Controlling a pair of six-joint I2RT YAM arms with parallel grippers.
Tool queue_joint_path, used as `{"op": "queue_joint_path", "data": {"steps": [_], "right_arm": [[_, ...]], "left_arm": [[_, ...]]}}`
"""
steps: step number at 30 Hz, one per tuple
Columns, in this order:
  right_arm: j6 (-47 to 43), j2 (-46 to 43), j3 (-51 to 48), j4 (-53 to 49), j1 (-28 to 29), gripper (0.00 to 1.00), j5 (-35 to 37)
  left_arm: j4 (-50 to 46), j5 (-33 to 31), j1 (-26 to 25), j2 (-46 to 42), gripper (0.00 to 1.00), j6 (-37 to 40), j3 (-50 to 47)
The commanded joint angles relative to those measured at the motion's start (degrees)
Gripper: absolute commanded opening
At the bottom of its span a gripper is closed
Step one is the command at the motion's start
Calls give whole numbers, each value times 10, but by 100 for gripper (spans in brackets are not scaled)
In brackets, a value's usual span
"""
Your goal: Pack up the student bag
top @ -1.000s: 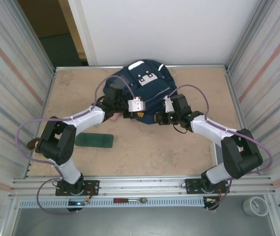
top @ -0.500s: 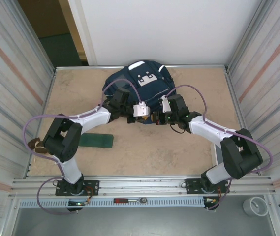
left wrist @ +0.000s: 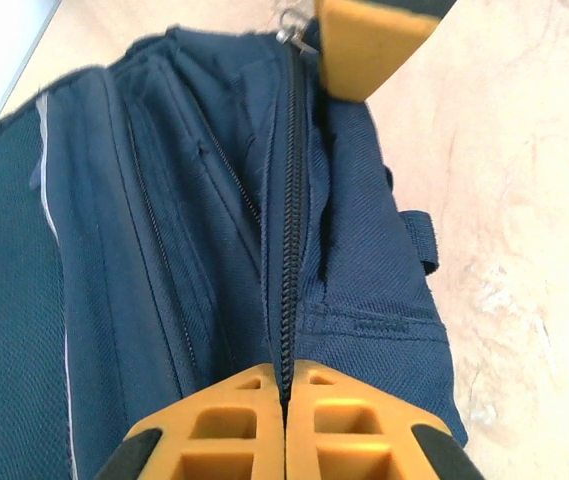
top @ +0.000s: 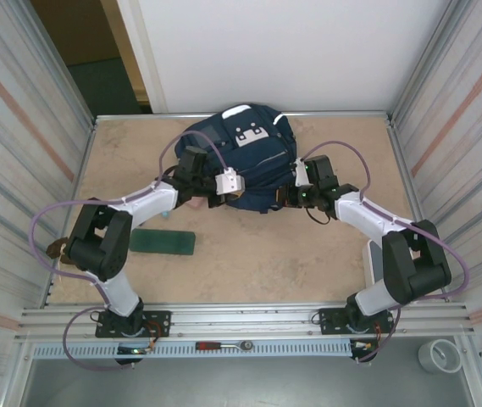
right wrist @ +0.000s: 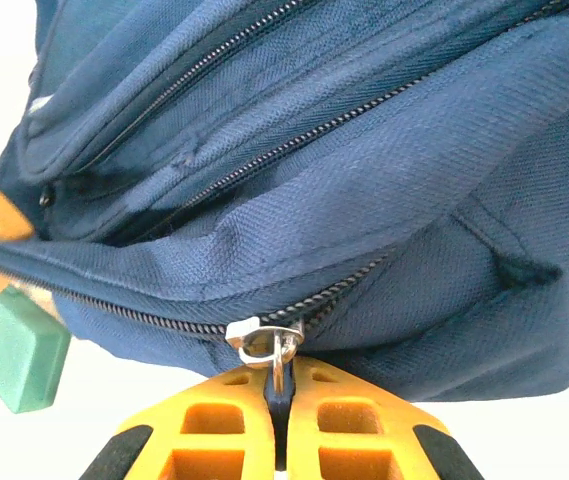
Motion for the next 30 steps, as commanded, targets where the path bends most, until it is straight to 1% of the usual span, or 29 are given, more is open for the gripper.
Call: {"op": "queue_joint_path", "data": {"steps": [1, 5, 8, 11, 16, 18, 19, 21, 23, 25, 27, 28, 30], "right_arm": [[9, 11, 19, -9, 2, 0, 12], [27, 17, 29, 24, 26, 0, -12], [42, 16, 34, 47, 39, 0, -22], [54, 13, 39, 62, 48, 0, -27], [64, 8, 44, 79, 63, 0, -33], [64, 5, 44, 82, 69, 0, -33], [63, 4, 44, 83, 71, 0, -33], [59, 1, 40, 83, 71, 0, -31], [49, -3, 33, 77, 70, 0, -24], [35, -6, 25, 67, 65, 0, -17], [22, -10, 17, 56, 56, 0, -10], [16, -12, 12, 51, 50, 0, -7], [5, -12, 9, 33, 38, 0, 13]], "left_arm": [[6, -26, 28, -29, 6, -5, -4], [-12, -25, 17, -35, 37, -20, 0], [-14, -25, -9, -48, 52, -23, -1], [-14, -14, -35, -41, 59, -26, 6], [-28, -2, -58, 4, 60, -37, 42], [-35, 1, -65, 18, 57, -37, 57], [-37, 2, -66, 24, 54, -37, 63], [-41, -1, -66, 33, 44, -38, 71], [-51, -6, -63, 38, 32, -33, 77], [-65, -3, -55, 40, 18, -32, 82], [-76, 2, -43, 36, 7, -34, 83], [-79, 4, -37, 33, 2, -34, 81], [-78, 10, -26, 22, 0, -35, 72]]}}
